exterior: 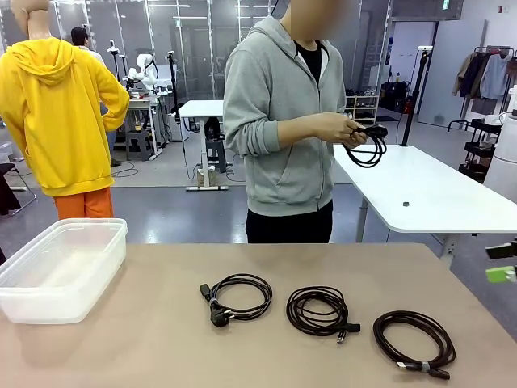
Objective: Organize and store the cables.
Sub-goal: Place the Power Cable into the Organizing box.
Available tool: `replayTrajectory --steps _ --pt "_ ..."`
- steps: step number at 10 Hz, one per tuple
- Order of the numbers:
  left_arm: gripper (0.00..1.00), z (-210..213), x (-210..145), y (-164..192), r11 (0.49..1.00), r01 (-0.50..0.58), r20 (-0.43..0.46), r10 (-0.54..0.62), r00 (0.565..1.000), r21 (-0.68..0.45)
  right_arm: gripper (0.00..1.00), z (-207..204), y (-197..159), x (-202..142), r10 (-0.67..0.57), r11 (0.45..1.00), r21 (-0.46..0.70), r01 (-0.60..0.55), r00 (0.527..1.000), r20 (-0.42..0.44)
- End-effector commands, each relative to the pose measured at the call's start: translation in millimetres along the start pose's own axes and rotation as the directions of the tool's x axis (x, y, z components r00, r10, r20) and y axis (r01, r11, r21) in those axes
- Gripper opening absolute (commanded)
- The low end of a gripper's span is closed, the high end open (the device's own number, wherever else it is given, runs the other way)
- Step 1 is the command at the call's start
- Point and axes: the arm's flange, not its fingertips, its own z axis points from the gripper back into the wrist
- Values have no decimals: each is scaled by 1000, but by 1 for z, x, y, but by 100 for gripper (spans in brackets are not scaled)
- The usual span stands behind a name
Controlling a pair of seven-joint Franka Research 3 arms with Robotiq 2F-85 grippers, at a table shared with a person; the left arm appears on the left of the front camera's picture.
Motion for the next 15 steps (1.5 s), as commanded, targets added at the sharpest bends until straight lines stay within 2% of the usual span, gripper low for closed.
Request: replayTrajectory --steps 1,2,7,8,9,10,11,12,13,14,15 --pt "100 1 0 -1 1000 15 7 -15 1000 -13 100 -22 -3 -5 -42 999 15 41 999 20" --pt "100 1 0 -1 1000 15 7 -15 1000 -13 100 0 0 0 0 1000 0 0 1000 0" --pt "100 0 0 0 1000 0 0 0 1000 0 100 0 0 0 0 1000 0 0 1000 0" --pt "100 -21 44 -24 994 100 -71 -102 992 -34 100 0 0 0 0 1000 0 0 1000 0" --pt "100 -65 85 -51 995 93 -165 -87 982 27 100 0 0 0 0 1000 0 0 1000 0" --pt "100 -107 106 -79 995 99 -185 -103 977 -33 100 0 0 0 0 1000 0 0 1000 0" --pt "100 -154 114 -105 990 131 -296 -138 945 -41 100 0 0 0 0 1000 0 0 1000 0" --pt "100 -186 117 -123 992 123 -334 -119 935 -10 100 0 0 0 0 1000 0 0 1000 0" --pt "100 -213 120 -145 993 115 -324 -103 940 16 100 0 0 0 0 1000 0 0 1000 0" --pt "100 -235 119 -170 977 192 -360 -146 922 95 100 0 0 0 0 1000 0 0 1000 0" --pt "100 -256 116 -192 973 201 -375 -145 916 115 100 0 0 0 0 1000 0 0 1000 0"
